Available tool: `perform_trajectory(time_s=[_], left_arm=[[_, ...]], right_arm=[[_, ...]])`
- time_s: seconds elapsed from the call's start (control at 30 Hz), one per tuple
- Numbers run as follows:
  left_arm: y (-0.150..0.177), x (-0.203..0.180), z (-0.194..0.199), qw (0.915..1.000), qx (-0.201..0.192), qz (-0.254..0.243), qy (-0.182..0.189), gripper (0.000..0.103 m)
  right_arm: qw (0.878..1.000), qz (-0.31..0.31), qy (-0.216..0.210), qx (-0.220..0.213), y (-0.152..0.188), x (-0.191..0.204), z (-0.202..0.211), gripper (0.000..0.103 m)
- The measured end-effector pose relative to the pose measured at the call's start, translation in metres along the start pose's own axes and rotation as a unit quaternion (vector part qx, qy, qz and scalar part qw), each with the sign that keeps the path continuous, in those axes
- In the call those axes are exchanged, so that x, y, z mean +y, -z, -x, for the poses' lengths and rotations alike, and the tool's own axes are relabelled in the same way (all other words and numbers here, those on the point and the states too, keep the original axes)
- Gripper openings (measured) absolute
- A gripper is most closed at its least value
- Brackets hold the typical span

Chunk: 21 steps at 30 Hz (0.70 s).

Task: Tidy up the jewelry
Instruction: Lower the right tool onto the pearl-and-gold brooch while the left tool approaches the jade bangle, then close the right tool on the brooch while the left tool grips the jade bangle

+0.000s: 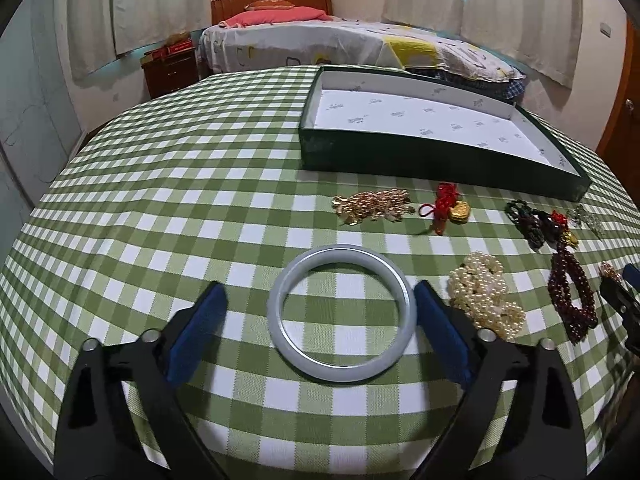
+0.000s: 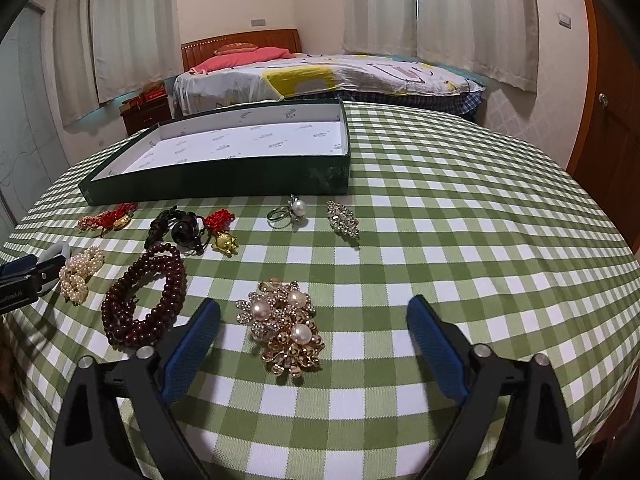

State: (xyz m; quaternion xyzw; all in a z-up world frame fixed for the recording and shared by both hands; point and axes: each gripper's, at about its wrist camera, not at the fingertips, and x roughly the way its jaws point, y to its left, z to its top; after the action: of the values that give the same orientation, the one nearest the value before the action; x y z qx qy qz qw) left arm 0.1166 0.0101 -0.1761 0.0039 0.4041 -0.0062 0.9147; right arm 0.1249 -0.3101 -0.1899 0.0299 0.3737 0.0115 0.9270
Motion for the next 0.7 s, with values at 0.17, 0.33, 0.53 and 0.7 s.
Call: perform_trajectory(time_s=[0.17,0.33,0.53,0.7], left_arm=[[-0.0005,-0.0035,0.0028,0.9999,-0.007,-0.007,0.010,0.069],[-0.0009,-0.0030,0.0031,0.9999,-0.008,-0.005,0.012,0.069],[-0.0010,0.0007,0.0038,0.9997,-0.010,0.006,0.019,0.069],[-0.0008,0.0025,0.0052,0.9997,-0.010,0.010,0.021,0.069]], right_arm=[[1.000,0.006,0.002,-0.004,0.0005,0.0009,0.0028,0.060],[1.000,0.014,-0.014,-0.006,0.0014,0.0042,0.0049,0.044],[1.000,0.013,-0.023,-0.005,0.0028,0.0054,0.0070,0.028],[1.000,0.014,-0.022,-0.004,0.0018,0.0063,0.0076,0.026]])
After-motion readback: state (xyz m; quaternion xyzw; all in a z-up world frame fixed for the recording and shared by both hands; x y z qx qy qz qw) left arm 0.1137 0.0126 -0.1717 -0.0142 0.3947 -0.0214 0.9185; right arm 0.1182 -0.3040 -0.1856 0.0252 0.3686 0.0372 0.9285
